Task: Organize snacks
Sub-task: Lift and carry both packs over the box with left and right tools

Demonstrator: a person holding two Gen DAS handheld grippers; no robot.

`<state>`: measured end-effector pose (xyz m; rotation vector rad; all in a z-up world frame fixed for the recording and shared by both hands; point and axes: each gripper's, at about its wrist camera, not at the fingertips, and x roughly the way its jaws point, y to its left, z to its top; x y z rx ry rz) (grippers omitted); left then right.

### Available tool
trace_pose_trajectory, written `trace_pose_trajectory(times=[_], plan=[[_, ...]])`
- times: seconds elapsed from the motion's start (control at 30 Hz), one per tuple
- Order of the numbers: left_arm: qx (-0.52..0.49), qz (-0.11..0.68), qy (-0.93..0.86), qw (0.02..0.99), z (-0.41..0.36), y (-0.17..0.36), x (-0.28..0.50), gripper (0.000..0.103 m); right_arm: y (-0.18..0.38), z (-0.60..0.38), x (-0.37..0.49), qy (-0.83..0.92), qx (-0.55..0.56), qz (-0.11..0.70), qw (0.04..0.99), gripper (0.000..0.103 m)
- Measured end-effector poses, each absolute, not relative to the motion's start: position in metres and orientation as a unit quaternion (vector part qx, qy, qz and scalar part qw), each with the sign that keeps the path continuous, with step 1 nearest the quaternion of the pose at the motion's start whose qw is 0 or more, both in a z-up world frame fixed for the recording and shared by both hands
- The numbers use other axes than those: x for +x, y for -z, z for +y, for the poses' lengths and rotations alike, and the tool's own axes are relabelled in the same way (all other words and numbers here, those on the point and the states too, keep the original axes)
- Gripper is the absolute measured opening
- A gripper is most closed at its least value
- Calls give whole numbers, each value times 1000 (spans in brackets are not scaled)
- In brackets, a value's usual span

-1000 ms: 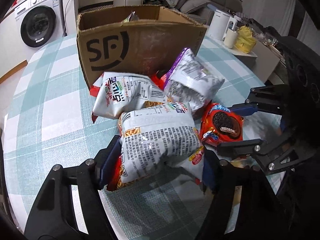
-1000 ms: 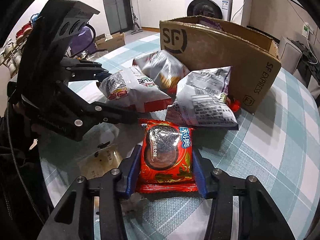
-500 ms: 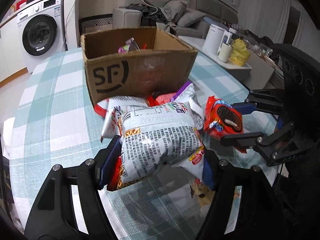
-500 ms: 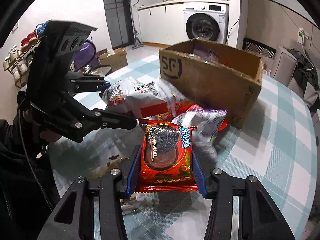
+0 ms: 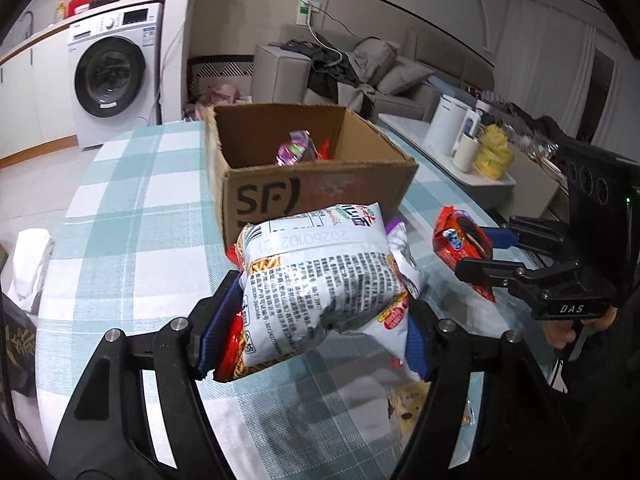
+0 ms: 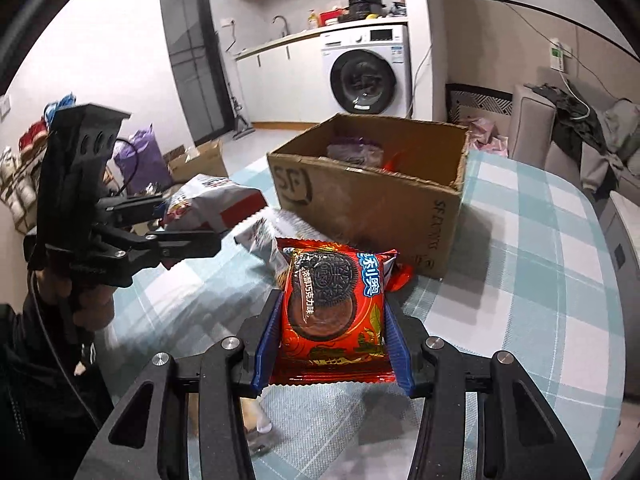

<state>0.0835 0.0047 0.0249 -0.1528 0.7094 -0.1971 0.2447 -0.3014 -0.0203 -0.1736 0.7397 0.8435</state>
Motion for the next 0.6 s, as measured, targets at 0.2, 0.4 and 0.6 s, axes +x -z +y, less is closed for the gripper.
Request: trace_pose_trajectory(times=[0.2, 0.4, 0.6], plan=[[-80, 335, 84, 935, 10, -34, 80, 69, 15, -305, 254, -386, -47, 343, 855, 48], [-85, 324, 76, 939, 17, -42, 87, 69, 4, -308, 260, -377, -32, 330, 865, 48], [-97, 311, 61, 943, 25, -54, 101, 69, -9, -311, 267, -368, -20, 314, 875, 48]])
